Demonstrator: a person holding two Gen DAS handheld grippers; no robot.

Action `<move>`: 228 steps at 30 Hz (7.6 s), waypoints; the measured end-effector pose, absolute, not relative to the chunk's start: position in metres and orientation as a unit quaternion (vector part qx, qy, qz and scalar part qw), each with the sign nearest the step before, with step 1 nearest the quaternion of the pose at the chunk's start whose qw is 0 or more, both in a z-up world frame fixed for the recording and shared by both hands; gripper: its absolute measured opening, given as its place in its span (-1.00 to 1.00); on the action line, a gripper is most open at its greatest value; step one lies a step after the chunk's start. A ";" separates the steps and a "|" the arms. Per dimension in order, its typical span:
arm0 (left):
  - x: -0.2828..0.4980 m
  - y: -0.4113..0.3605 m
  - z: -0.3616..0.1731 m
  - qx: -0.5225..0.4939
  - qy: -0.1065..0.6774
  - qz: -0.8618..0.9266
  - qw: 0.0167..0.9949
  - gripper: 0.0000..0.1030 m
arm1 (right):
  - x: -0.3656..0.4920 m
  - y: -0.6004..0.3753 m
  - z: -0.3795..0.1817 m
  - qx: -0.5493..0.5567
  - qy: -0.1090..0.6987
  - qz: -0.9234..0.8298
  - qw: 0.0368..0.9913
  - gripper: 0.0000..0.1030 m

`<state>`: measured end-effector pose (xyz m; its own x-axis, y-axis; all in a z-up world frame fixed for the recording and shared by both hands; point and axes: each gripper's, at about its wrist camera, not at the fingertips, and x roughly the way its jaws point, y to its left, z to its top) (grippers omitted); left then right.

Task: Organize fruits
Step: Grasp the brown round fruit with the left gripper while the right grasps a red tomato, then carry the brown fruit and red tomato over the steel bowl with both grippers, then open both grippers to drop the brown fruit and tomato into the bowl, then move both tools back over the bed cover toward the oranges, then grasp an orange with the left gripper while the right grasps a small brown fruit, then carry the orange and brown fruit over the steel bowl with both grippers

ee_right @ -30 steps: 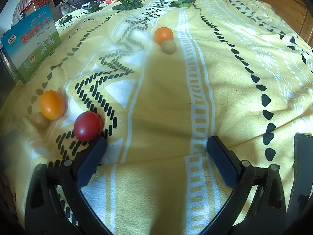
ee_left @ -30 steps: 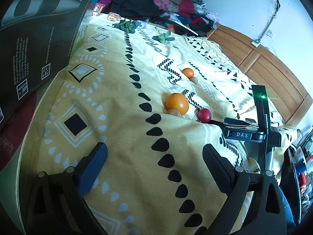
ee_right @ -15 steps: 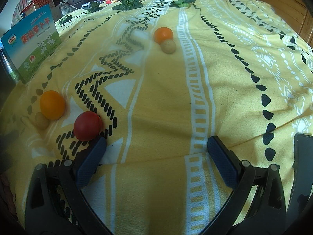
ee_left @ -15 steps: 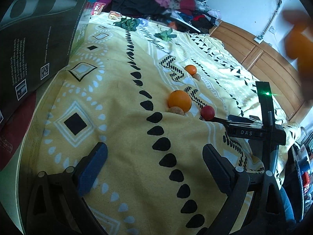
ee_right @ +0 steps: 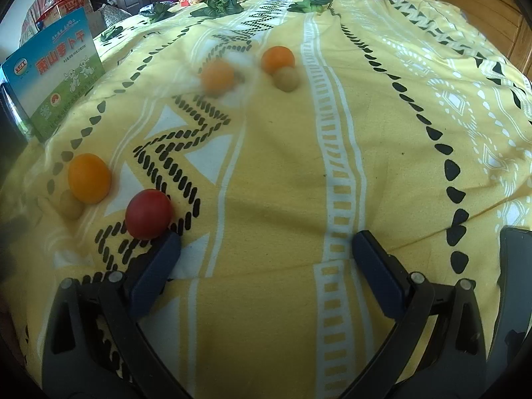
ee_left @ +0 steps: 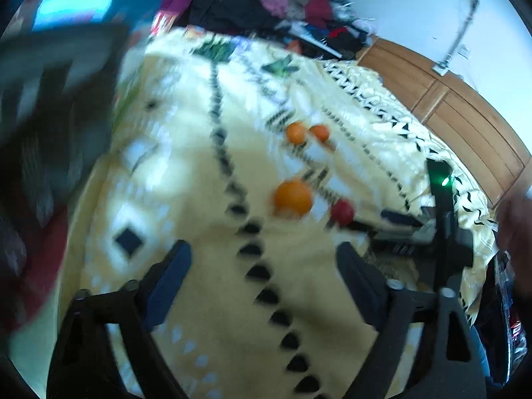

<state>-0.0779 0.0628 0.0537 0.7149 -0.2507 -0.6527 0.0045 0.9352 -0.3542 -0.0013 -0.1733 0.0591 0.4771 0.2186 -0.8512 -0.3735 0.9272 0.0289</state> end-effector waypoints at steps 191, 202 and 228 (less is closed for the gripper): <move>0.004 0.018 0.022 -0.133 0.432 -0.009 0.892 -0.21 | 0.120 -0.167 0.075 -0.055 0.454 0.255 0.852 -0.23; 0.004 0.015 0.034 -0.123 0.425 -0.002 0.897 -0.22 | 0.116 -0.171 0.083 -0.041 0.451 0.251 0.855 -0.53; -0.205 0.266 0.264 -0.165 0.202 0.261 0.929 -0.22 | -0.082 0.082 0.291 -0.141 0.299 0.463 0.823 -0.53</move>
